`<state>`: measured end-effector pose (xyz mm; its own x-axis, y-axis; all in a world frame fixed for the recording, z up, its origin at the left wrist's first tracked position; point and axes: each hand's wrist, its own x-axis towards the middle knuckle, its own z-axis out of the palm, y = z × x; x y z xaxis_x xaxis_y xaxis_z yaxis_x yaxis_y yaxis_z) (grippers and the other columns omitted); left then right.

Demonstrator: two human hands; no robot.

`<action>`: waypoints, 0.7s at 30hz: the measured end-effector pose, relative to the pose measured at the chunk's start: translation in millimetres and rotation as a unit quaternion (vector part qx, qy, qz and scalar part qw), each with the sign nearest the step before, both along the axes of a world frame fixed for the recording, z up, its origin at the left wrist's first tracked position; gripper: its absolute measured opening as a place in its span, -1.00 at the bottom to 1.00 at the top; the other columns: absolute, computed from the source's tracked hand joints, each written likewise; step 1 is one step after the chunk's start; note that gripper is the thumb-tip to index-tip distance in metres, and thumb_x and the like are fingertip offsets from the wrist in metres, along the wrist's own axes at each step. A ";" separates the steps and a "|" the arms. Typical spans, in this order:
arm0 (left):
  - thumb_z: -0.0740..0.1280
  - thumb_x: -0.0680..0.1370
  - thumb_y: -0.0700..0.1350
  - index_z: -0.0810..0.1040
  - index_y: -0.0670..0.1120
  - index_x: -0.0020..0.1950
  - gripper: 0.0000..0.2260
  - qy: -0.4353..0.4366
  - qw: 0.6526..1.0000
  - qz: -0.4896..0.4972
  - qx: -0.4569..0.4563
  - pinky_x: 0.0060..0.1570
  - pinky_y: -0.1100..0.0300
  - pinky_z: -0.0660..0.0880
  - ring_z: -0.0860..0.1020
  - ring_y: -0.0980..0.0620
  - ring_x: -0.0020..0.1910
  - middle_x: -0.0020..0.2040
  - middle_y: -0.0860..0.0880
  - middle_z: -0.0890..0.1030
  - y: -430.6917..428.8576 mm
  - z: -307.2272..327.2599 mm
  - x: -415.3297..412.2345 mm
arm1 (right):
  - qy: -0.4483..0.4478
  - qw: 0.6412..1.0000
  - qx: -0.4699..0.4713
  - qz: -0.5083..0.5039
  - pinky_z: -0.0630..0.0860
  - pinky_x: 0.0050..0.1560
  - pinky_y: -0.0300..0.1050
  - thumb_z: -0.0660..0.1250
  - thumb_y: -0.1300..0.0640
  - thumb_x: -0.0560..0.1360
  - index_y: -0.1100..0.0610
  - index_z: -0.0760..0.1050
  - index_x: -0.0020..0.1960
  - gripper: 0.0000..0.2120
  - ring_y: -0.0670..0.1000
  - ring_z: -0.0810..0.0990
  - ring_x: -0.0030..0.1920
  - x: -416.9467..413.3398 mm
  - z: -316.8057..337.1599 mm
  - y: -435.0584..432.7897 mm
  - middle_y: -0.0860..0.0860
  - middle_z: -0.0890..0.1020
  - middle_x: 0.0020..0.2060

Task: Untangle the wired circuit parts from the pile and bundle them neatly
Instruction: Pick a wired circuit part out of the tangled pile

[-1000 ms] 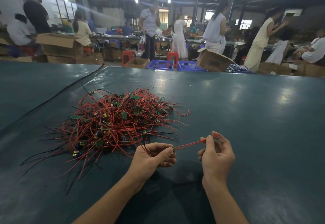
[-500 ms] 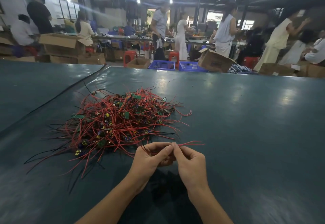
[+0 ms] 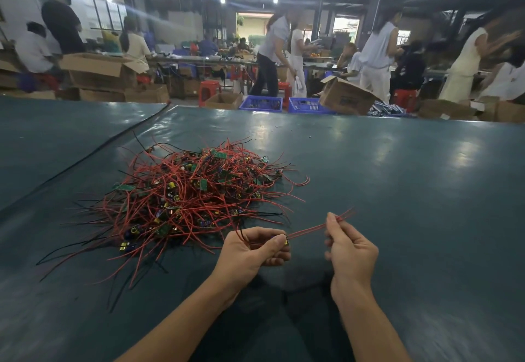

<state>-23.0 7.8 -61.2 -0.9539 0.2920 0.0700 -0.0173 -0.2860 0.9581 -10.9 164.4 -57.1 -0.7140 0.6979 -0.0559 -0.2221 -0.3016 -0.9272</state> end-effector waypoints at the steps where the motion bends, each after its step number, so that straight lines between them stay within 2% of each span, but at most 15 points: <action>1: 0.48 0.31 -0.08 0.70 -0.16 -0.13 -0.80 0.001 1.000 0.000 -0.003 -0.28 0.25 0.57 0.68 -0.08 -0.27 -0.22 -0.25 0.68 -0.3 0.3 0.2 | 0.000 1.000 0.003 -0.009 0.32 -0.52 -0.34 0.47 0.20 0.48 0.13 0.67 -0.20 -0.92 -0.17 0.39 -0.52 -0.8 -0.9 3.4 -0.09 0.49 -0.52; 5: 0.48 0.32 -0.11 0.69 -0.19 -0.14 -0.80 -0.009 1.000 0.008 0.005 -0.30 0.25 0.57 0.67 -0.07 -0.29 -0.23 -0.25 0.68 -2.6 -0.5 -0.2 | 0.014 0.996 0.080 -0.022 0.45 -0.45 -0.26 0.45 0.14 0.51 -0.01 0.66 -0.16 -0.90 -0.21 0.51 -0.45 -1.3 -5.6 9.5 -0.10 0.59 -0.43; 8: 0.48 0.33 -0.12 0.71 -0.17 -0.17 -0.85 -0.017 1.000 0.010 0.018 -0.32 0.26 0.57 0.67 -0.07 -0.30 -0.23 -0.25 0.68 -5.0 -0.3 -1.1 | 0.034 0.994 0.100 -0.013 0.46 -0.53 -0.27 0.43 0.15 0.52 0.00 0.66 -0.09 -0.93 -0.17 0.62 -0.39 -1.0 -7.0 5.9 -0.13 0.70 -0.34; 10: 0.49 0.33 -0.11 0.72 -0.16 -0.16 -0.84 -0.018 1.000 0.006 0.019 -0.31 0.26 0.57 0.67 -0.06 -0.29 -0.23 -0.25 0.68 -6.0 0.2 -1.5 | 0.048 0.994 0.098 -0.018 0.45 -0.56 -0.28 0.41 0.18 0.53 0.01 0.66 -0.04 -0.91 -0.10 0.67 -0.36 -0.7 -7.3 4.7 -0.07 0.72 -0.28; 16: 0.54 0.26 -0.04 0.72 -0.15 -0.14 -0.74 -0.010 0.999 0.025 0.030 -0.29 0.27 0.57 0.68 -0.07 -0.27 -0.22 -0.25 0.68 -7.2 0.6 -3.2 | 0.058 0.994 0.090 -0.028 0.43 -0.57 -0.27 0.35 0.20 0.57 0.01 0.52 -0.04 -0.91 -0.03 0.63 -0.48 1.9 -7.1 6.8 0.03 0.72 -0.28; 21: 0.55 0.22 -0.08 0.71 -0.19 -0.14 -0.72 -0.041 0.993 0.070 0.081 -0.30 0.28 0.58 0.68 -0.06 -0.26 -0.21 -0.21 0.69 -8.3 1.7 -4.1 | 0.063 0.995 0.079 -0.012 0.44 -0.55 -0.26 0.35 0.15 0.58 0.07 0.53 -0.03 -0.98 -0.03 0.59 -0.50 5.1 -5.2 3.9 0.05 0.73 -0.26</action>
<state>-27.2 -0.6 -59.5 -0.9887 0.1479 0.0253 -0.0430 -0.4407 0.8966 -5.8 168.3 -62.3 -0.6910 0.7081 0.1454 -0.3457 -0.1471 -0.9267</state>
